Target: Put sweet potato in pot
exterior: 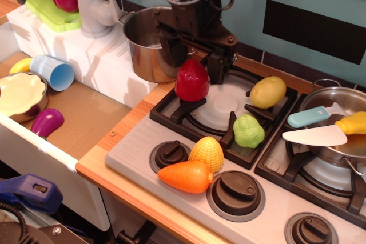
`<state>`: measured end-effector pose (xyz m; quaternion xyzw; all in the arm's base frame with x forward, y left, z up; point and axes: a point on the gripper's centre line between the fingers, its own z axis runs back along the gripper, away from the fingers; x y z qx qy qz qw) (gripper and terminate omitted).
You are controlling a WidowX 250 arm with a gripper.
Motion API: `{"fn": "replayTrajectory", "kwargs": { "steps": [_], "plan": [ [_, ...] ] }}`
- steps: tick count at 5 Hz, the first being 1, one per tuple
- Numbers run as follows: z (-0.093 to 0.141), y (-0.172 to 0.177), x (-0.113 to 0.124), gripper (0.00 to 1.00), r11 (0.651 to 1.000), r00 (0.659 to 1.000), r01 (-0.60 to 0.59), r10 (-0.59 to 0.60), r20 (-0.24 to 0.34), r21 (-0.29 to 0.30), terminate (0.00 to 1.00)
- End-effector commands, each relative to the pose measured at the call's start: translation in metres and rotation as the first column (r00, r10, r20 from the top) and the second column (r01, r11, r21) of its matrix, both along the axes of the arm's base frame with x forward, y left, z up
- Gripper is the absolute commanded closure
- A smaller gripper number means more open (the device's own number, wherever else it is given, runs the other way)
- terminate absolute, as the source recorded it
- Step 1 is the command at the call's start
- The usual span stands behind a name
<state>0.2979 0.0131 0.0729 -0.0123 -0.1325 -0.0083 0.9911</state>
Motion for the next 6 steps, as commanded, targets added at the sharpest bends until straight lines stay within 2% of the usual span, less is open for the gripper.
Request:
{"fn": "replayTrajectory", "kwargs": {
  "steps": [1,3,4,5,6],
  "plan": [
    [-0.005,-0.001,0.008,0.0,1.0,0.999,0.001,0.0,0.039,-0.023,0.0],
    [-0.024,-0.004,0.01,0.0,0.999,0.998,-0.018,0.021,0.055,-0.048,0.0],
    [-0.022,-0.005,0.01,1.0,0.999,0.999,-0.022,0.025,0.041,-0.049,0.0],
    [0.008,-0.01,0.003,1.0,0.999,0.998,-0.051,0.051,-0.026,-0.008,0.0],
    [0.044,-0.007,-0.009,1.0,0.995,0.991,-0.073,0.08,-0.103,0.061,0.0]
  ]
}}
